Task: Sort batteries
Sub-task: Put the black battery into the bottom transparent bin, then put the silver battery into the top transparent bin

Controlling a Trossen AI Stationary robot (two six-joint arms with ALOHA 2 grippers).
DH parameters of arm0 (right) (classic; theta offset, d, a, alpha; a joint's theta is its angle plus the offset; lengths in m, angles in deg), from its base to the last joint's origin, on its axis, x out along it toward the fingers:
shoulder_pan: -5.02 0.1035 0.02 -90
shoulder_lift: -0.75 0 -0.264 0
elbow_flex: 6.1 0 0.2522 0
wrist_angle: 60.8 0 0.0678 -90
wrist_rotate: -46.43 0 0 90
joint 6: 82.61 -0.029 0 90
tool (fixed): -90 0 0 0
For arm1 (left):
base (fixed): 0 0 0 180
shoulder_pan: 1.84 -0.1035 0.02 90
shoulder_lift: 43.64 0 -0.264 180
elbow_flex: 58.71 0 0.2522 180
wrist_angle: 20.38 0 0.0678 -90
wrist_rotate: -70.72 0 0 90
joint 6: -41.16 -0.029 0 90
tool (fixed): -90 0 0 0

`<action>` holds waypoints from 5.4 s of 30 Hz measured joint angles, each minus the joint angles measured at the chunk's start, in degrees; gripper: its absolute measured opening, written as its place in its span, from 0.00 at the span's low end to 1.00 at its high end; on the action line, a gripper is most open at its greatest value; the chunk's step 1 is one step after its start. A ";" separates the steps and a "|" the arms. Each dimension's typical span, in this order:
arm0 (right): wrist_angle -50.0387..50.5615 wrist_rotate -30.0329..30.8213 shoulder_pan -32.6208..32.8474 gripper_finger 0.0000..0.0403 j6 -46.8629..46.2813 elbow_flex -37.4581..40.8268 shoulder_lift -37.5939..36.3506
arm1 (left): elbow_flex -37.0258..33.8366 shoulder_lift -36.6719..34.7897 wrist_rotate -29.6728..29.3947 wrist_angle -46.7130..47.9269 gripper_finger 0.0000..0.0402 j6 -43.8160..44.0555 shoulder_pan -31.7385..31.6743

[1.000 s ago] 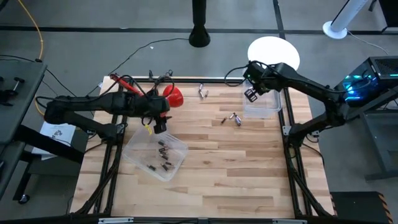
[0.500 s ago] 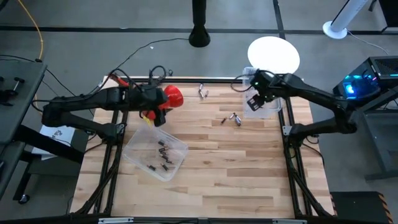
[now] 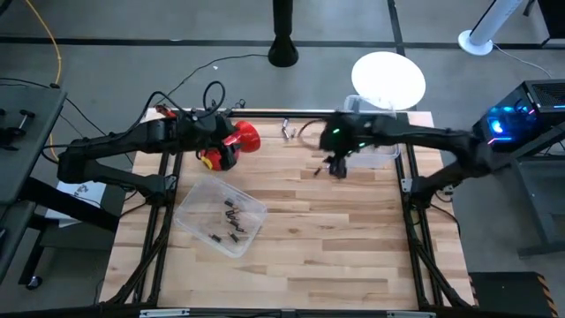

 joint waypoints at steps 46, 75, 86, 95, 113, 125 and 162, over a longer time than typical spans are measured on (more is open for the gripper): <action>-21.03 -30.66 5.76 0.01 2.86 -30.81 27.28 | -0.02 -9.59 -16.22 -35.10 0.56 -5.57 6.57; -37.62 -30.94 16.62 0.45 -15.96 -37.31 37.11 | -0.02 -9.51 -14.47 -35.87 0.56 -4.58 4.28; 19.85 -12.38 7.05 0.37 7.22 -56.94 36.83 | 0.00 -9.64 -14.39 -33.37 0.56 -5.96 4.28; 27.03 -13.30 -0.99 0.34 4.65 -36.34 26.32 | 0.00 -8.85 -14.41 -32.71 0.56 -4.62 4.24; -3.28 16.22 25.34 0.34 -69.34 21.26 -7.41 | 0.00 -6.58 -14.61 -32.45 0.56 -6.99 3.82; -13.79 27.17 19.74 0.34 -75.69 25.33 5.83 | 0.00 -6.34 -14.74 -31.43 0.56 -6.59 2.21; -8.64 27.79 11.84 0.34 -63.54 24.30 7.32 | 0.00 -5.99 -14.65 -31.39 0.56 -4.91 2.21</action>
